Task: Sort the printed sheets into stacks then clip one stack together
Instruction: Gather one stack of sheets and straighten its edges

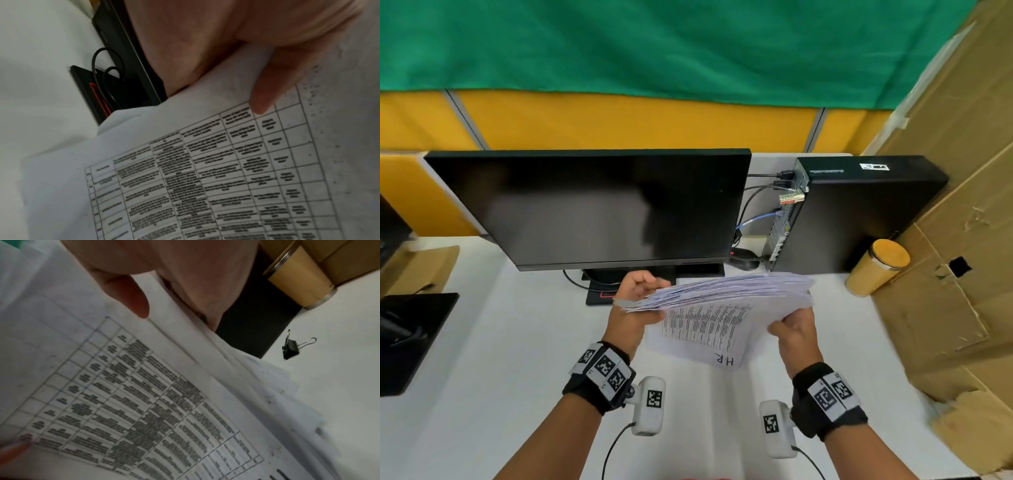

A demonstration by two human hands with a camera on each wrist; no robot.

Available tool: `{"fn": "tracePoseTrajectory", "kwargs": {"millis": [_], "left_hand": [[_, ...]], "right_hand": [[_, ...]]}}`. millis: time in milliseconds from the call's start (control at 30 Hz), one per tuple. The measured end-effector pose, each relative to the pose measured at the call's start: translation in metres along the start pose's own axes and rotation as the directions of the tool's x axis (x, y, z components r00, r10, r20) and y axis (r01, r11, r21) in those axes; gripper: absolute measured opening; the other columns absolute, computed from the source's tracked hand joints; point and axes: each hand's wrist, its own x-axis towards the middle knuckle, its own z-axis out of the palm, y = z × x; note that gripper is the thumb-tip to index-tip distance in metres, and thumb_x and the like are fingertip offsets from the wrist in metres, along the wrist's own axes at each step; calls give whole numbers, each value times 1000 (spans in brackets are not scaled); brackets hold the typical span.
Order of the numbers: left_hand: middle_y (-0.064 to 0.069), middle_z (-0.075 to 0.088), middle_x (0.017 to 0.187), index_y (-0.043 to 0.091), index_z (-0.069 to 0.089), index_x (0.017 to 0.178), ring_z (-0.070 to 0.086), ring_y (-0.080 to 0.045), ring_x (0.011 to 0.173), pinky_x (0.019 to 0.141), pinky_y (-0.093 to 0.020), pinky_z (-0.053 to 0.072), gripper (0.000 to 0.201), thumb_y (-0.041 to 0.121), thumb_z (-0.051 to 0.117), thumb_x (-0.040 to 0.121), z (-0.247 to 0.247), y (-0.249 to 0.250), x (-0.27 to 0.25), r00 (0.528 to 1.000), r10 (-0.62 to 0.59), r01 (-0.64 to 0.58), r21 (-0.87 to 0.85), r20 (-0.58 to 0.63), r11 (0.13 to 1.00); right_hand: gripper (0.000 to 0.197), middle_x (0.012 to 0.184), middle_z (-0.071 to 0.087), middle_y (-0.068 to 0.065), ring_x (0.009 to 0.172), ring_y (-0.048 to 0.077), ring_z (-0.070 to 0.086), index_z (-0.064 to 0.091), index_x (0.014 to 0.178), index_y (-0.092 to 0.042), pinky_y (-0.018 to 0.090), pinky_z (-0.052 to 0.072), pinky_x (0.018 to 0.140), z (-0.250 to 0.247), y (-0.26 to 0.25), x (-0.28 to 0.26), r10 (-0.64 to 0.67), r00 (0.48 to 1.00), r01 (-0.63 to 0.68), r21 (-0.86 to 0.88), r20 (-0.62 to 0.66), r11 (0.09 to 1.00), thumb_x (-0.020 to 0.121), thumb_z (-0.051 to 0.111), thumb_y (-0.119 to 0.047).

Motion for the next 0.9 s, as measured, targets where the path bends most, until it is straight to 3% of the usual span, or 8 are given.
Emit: {"fn": "tracePoseTrajectory", "kwargs": {"millis": [100, 200, 300, 400, 500, 600, 733, 900], "left_hand": [[4, 67, 83, 9, 53, 92, 62, -10, 78, 67, -21, 52, 43, -10, 63, 55, 8, 2, 0, 999, 5, -5, 8, -33, 1000], [-9, 63, 88, -4, 56, 95, 61, -17, 83, 69, -22, 52, 32, -6, 72, 68, 15, 10, 2, 997, 6, -2, 50, -75, 999], [-15, 64, 94, -6, 56, 99, 62, -29, 91, 76, -33, 55, 27, -12, 69, 77, 21, 18, 6, 994, 16, -9, 73, -106, 997], [-15, 63, 99, 5, 56, 98, 63, -29, 95, 82, -42, 54, 39, -11, 73, 67, 20, 31, 11, 987, 48, -60, -71, -155, 996], [-13, 59, 108, 12, 52, 103, 60, -24, 101, 86, -40, 54, 53, -12, 70, 59, 10, 30, 12, 984, 68, -100, -192, -164, 976], [0, 59, 101, 17, 50, 101, 57, -21, 98, 83, -36, 50, 62, -16, 66, 52, 4, 17, 11, 986, 1, -37, -220, -164, 975], [7, 61, 96, 20, 53, 101, 59, -13, 89, 77, -26, 51, 65, -15, 65, 48, -3, 10, 13, 986, -32, 4, -168, -164, 986], [0, 57, 102, 19, 53, 105, 60, -11, 87, 67, -22, 52, 68, -16, 62, 47, -9, 13, 17, 995, -30, 17, -139, -90, 990]], "right_hand": [[69, 116, 63, 10, 109, 19, 64, 41, 131, -12, 23, 56, 82, 3, 0, 3, -8, 1000, 8, -52, 2, 999, 72, 52, 22], [60, 113, 62, -7, 103, 2, 60, 40, 127, -26, 6, 50, 70, 14, -8, 6, -35, 999, 35, -116, 7, 993, 86, 53, 16], [52, 108, 62, -8, 96, -5, 62, 45, 118, -31, 5, 50, 68, 20, -18, 11, -93, 995, 90, -80, -35, 993, 89, 56, 11], [56, 109, 59, -8, 93, -13, 62, 44, 108, -35, 8, 51, 73, 22, -29, 15, -186, 979, 184, -31, -89, 982, 86, 58, 15], [63, 110, 58, -1, 95, -6, 65, 40, 111, -32, 12, 53, 74, 21, -26, 12, -196, 978, 197, -2, -72, 980, 84, 52, 23], [68, 113, 58, 2, 98, 4, 64, 36, 122, -22, 14, 54, 71, 23, -12, 8, -147, 988, 146, -23, -53, 989, 79, 52, 28], [74, 110, 54, -1, 86, -11, 63, 28, 129, -12, 10, 51, 66, 26, -7, 9, -127, 992, 127, -3, -20, 992, 74, 44, 35], [74, 109, 51, -1, 84, -13, 63, 27, 125, -13, 11, 52, 63, 27, -15, 13, -143, 990, 143, -6, 12, 990, 73, 43, 37]]}}
